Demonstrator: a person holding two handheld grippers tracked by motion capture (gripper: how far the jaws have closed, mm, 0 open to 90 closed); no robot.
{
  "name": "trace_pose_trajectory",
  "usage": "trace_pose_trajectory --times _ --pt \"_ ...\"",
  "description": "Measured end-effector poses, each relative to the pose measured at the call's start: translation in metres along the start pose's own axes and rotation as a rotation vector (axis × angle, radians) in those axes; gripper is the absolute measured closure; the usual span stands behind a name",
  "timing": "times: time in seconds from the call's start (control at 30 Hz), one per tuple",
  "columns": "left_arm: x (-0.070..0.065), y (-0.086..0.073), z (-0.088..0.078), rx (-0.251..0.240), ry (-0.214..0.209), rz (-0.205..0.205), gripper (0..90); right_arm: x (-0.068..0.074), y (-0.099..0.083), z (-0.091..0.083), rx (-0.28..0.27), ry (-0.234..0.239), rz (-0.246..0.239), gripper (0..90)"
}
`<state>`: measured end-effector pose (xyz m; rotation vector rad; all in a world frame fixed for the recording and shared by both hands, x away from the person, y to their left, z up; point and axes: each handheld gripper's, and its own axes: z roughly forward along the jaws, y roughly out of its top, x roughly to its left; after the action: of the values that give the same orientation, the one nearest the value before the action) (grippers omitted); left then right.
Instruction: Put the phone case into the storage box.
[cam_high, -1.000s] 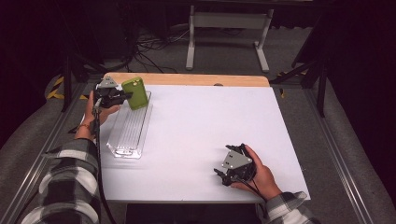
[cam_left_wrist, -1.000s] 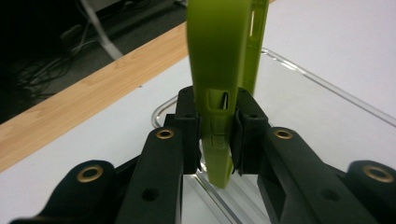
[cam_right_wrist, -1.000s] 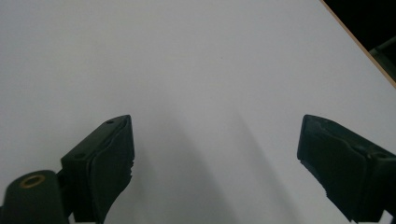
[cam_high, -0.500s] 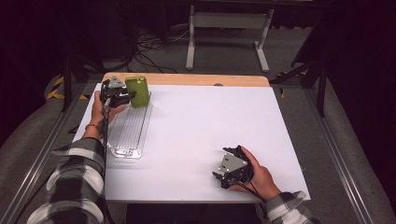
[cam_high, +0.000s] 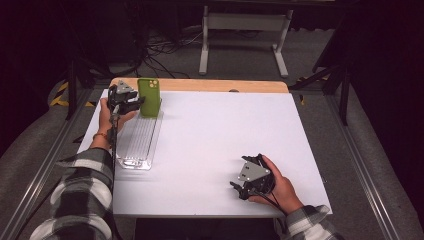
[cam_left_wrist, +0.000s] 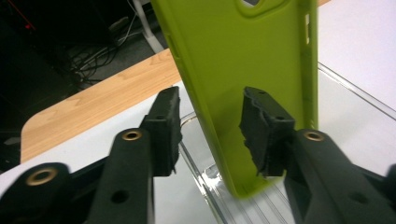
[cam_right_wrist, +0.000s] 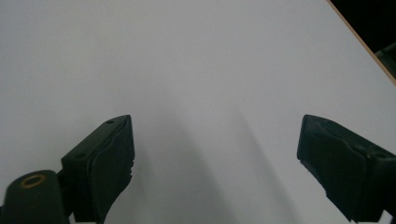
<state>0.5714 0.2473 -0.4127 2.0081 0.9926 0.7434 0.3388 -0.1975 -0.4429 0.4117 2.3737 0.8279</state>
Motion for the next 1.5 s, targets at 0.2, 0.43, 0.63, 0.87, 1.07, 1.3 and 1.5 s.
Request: trace_pose_trajectory --times 0.2,0.43,0.63,0.87,1.07,1.3,1.5 --pt "-0.001 0.0 0.0 -0.01 0.008 -0.008 60.1 0.0 0.001 -0.001 -0.003 -0.008 -0.005 12.2" --pt "-0.002 0.0 -0.003 -0.026 0.01 -0.02 59.3 0.0 0.002 -0.002 -0.007 -0.013 -0.005 12.3" --pt "-0.001 0.0 -0.01 -0.036 0.015 -0.02 59.2 0.0 0.003 -0.003 -0.015 -0.015 0.0 12.4" --pt "-0.002 0.003 -0.022 -0.066 0.026 -0.009 59.2 -0.004 0.003 -0.006 -0.045 -0.021 0.026 12.6" --pt "-0.004 0.004 -0.031 -0.093 0.026 -0.01 59.4 -0.005 0.005 -0.008 -0.063 -0.027 0.032 12.6" --pt "-0.009 0.006 -0.044 -0.118 0.017 0.007 59.2 -0.008 0.006 -0.01 -0.096 -0.033 0.067 12.8" --pt "-0.014 0.007 -0.051 -0.153 0.005 0.013 59.5 -0.011 0.006 -0.01 -0.117 -0.041 0.094 12.9"
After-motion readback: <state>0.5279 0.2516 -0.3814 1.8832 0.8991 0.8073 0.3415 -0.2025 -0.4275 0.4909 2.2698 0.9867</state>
